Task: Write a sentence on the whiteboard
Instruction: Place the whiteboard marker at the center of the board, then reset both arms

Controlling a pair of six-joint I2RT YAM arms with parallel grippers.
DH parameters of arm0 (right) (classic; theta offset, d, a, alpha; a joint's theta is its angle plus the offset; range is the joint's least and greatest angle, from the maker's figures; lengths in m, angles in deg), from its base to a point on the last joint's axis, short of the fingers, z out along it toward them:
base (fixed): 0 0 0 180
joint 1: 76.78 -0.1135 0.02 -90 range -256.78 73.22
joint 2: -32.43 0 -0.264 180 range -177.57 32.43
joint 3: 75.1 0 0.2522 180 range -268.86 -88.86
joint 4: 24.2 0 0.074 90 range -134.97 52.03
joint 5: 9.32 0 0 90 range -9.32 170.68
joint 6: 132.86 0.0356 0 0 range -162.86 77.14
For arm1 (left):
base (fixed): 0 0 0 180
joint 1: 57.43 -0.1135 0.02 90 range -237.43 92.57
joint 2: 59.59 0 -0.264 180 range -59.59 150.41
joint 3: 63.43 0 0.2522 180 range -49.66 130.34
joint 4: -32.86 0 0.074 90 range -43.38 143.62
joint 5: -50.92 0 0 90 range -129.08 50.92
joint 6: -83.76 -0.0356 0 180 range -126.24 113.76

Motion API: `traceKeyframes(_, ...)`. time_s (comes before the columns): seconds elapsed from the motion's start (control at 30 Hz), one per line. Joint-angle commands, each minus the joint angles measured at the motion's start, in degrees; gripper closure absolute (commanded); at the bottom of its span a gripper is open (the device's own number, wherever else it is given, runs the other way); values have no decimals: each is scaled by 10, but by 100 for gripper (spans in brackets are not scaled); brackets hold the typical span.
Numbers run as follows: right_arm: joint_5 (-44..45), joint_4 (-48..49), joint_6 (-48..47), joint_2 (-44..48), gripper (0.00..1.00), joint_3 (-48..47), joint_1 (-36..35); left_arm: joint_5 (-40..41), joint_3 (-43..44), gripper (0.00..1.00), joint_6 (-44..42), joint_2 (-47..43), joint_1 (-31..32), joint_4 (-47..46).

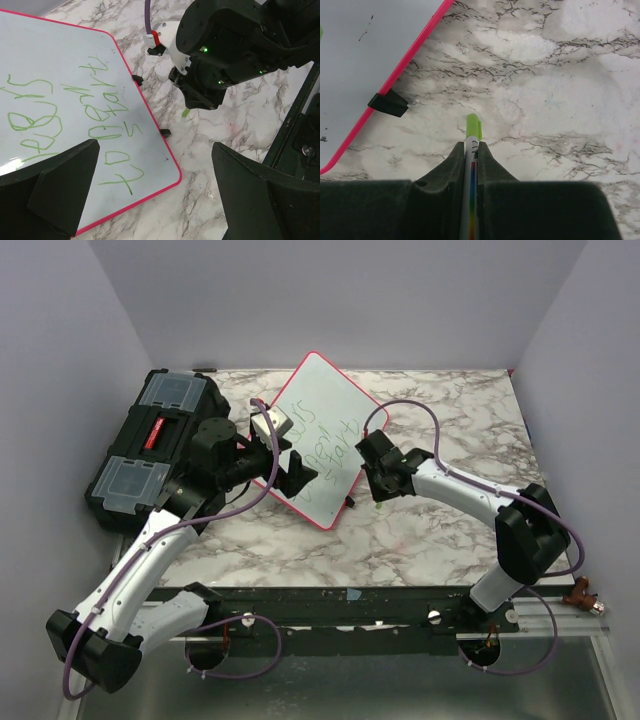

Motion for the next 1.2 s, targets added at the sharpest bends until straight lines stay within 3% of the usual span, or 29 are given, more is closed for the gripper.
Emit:
traceKeyframes(0.0, 22, -13, 10, -18, 99, -7, 14, 11, -7, 2, -6, -11, -4, -12)
traceKeyframes(0.03, 26, -18, 12, -21, 91, -10, 17, 12, -8, 2, -6, -12, -5, -12)
traceKeyframes(0.2, 39, -24, 11, -6, 24, -15, 37, 11, -13, 2, -7, -18, -4, -13)
traceKeyframes(0.3, 53, -36, 5, 5, 2, -27, 45, 9, -13, 2, -7, -17, -5, -13)
traceKeyframes(0.8, 136, -69, -11, 47, 0, -136, 52, 22, -21, 2, -6, -25, -4, -18)
traceKeyframes(1.17, 88, 4, -34, 91, 0, -111, 52, 79, -66, 1, -14, -80, -4, -63)
